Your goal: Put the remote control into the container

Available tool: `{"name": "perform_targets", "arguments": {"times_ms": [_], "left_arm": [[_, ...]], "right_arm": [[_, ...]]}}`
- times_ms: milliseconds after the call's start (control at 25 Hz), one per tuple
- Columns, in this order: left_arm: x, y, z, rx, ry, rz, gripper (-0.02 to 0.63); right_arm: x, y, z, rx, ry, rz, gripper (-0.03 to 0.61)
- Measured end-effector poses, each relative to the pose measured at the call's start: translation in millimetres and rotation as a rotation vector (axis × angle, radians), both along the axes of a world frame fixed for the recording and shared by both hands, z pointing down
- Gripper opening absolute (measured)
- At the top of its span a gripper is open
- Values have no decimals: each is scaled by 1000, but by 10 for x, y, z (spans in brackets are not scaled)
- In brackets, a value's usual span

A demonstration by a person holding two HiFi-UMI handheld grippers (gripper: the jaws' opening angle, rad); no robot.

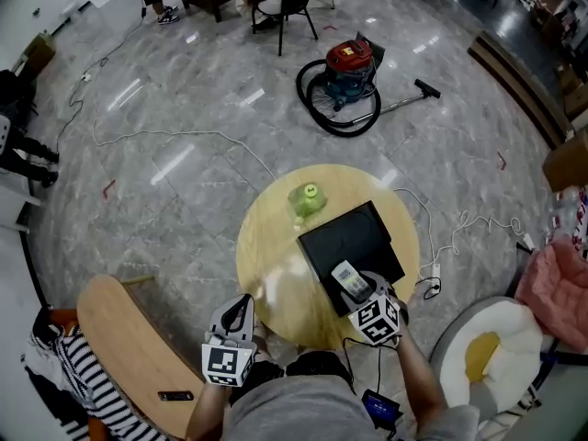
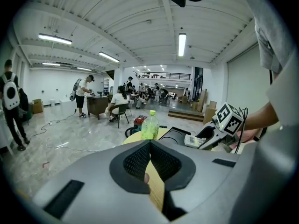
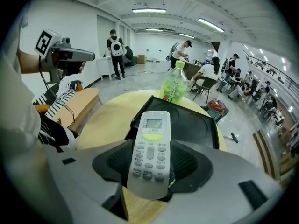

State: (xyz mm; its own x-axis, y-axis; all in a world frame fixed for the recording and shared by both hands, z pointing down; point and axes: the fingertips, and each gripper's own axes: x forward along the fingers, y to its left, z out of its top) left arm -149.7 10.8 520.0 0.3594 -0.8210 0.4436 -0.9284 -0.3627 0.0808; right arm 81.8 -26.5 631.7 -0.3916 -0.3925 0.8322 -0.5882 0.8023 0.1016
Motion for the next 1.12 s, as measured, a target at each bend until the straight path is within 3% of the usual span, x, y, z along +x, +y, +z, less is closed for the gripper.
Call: {"name": "perform_targets", "arguments": {"times_ms": [640, 1120], "left_arm": [[17, 87, 99, -32, -19, -6, 8], [-32, 103, 92, -43, -33, -19, 8]], "right_arm": [[46, 237, 588, -99, 112, -423, 253], [136, 222, 875, -102, 237, -517, 252]]}}
